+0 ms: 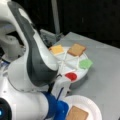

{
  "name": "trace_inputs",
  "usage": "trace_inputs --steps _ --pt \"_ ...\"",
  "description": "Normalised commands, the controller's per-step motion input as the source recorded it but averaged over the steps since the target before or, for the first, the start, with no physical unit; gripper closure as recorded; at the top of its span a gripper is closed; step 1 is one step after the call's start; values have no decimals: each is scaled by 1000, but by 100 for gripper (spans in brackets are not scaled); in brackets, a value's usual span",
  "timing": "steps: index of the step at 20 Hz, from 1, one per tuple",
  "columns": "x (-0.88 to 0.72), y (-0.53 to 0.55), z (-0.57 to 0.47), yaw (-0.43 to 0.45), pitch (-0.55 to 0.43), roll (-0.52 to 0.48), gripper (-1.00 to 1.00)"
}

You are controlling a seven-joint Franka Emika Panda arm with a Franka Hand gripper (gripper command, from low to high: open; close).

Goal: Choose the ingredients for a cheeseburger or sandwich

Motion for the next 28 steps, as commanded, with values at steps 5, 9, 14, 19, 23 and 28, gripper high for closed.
trace_inputs --steps 5,9,14,19,23,28 --pt "-556 515 217 -186 72 -487 -100" --pt "-527 576 176 -238 28 -614 -100" --pt "-510 603 102 -299 7 -648 -100" --pt "-503 422 -8 -238 -60 -541 -100" --pt "-433 267 -62 -150 -100 -413 -100" --pt "-398 328 -76 -8 -127 -317 -100"
